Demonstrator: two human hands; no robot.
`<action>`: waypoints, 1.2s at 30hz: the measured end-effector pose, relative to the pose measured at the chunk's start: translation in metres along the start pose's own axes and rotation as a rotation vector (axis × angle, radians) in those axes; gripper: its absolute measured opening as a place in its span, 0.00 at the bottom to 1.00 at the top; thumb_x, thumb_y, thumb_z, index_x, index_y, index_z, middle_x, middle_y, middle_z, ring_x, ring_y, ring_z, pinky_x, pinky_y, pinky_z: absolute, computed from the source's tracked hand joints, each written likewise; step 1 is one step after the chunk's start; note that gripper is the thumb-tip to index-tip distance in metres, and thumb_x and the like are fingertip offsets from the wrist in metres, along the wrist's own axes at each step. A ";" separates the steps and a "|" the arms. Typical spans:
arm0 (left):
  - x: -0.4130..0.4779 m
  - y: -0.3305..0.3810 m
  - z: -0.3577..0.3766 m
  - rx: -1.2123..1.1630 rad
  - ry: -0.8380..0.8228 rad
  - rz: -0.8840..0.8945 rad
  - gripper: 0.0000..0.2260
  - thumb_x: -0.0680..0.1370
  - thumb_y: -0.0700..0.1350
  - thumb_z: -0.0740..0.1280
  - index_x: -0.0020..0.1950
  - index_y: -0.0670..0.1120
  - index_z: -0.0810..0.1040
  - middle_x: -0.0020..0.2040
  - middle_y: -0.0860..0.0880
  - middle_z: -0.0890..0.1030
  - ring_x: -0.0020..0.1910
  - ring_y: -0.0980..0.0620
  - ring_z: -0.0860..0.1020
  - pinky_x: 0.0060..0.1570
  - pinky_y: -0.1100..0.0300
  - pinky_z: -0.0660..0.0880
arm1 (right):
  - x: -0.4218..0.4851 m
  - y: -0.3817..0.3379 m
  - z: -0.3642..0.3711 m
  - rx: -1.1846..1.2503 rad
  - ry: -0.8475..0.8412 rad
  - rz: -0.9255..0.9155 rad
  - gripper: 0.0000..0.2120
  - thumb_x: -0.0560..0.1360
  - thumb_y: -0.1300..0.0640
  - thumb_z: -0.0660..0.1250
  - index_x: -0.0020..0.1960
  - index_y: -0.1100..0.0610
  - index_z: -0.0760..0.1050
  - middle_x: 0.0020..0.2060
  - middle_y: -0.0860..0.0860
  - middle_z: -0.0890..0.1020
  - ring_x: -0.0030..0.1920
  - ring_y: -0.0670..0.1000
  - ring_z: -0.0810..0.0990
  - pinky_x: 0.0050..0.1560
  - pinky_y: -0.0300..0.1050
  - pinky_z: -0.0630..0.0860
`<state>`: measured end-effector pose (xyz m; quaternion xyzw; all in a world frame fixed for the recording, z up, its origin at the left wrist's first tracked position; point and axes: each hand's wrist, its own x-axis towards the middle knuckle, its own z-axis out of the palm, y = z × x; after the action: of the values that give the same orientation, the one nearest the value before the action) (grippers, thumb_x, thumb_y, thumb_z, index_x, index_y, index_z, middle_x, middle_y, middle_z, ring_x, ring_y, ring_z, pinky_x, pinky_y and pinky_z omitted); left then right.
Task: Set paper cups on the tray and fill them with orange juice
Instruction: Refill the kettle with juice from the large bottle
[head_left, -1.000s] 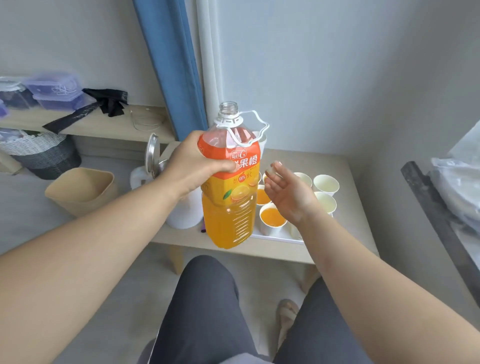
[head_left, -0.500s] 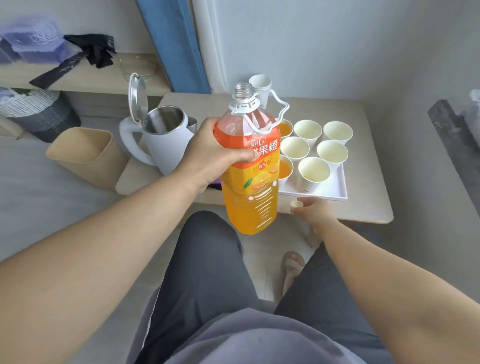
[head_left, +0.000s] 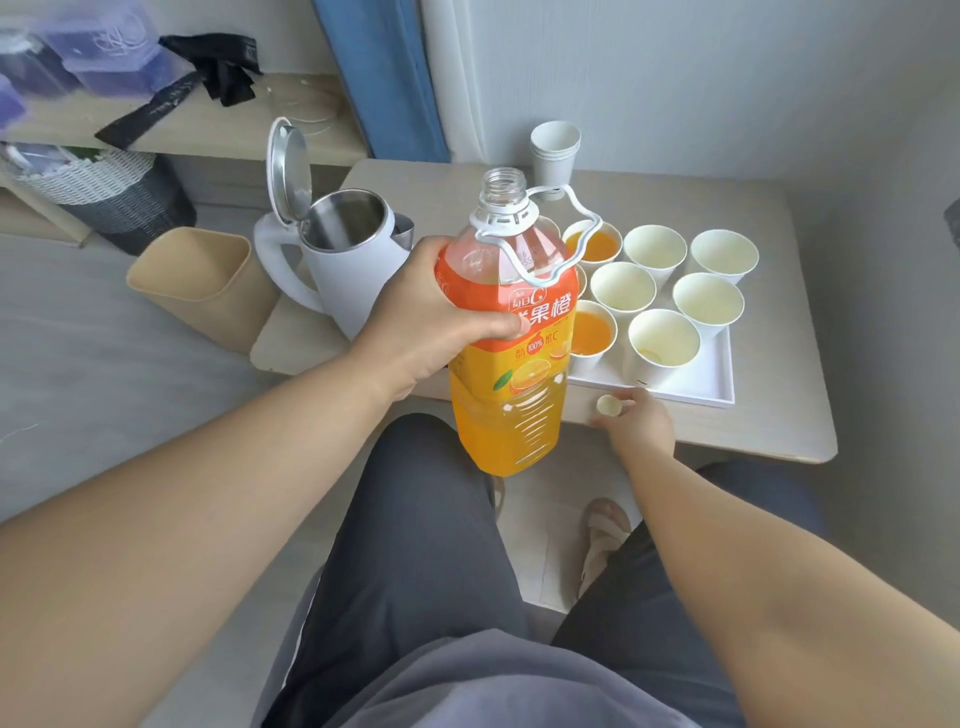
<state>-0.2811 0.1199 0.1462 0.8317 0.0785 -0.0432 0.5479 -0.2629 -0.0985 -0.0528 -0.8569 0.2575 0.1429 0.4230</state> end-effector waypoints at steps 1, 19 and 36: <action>0.000 0.000 0.000 0.001 -0.002 0.002 0.36 0.55 0.51 0.78 0.62 0.51 0.72 0.54 0.55 0.81 0.53 0.54 0.80 0.52 0.47 0.80 | 0.000 0.001 0.001 0.003 0.001 -0.006 0.22 0.70 0.54 0.73 0.61 0.51 0.72 0.57 0.53 0.78 0.51 0.56 0.77 0.42 0.43 0.70; 0.001 0.022 -0.007 -0.095 -0.324 0.120 0.35 0.58 0.42 0.78 0.62 0.53 0.71 0.55 0.53 0.81 0.54 0.54 0.80 0.46 0.60 0.79 | -0.073 -0.086 -0.089 0.198 -0.662 -0.615 0.47 0.61 0.59 0.78 0.73 0.47 0.58 0.63 0.49 0.76 0.62 0.48 0.75 0.57 0.42 0.76; 0.008 0.055 -0.039 -0.293 -0.222 0.239 0.42 0.66 0.41 0.78 0.74 0.58 0.60 0.68 0.49 0.71 0.59 0.50 0.79 0.52 0.52 0.79 | -0.092 -0.148 -0.115 0.054 -0.379 -0.754 0.47 0.54 0.54 0.81 0.68 0.52 0.61 0.58 0.49 0.77 0.57 0.48 0.78 0.53 0.47 0.79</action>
<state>-0.2638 0.1353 0.2102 0.7369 -0.0761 -0.0574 0.6693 -0.2531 -0.0860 0.1554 -0.8384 -0.1525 0.1265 0.5077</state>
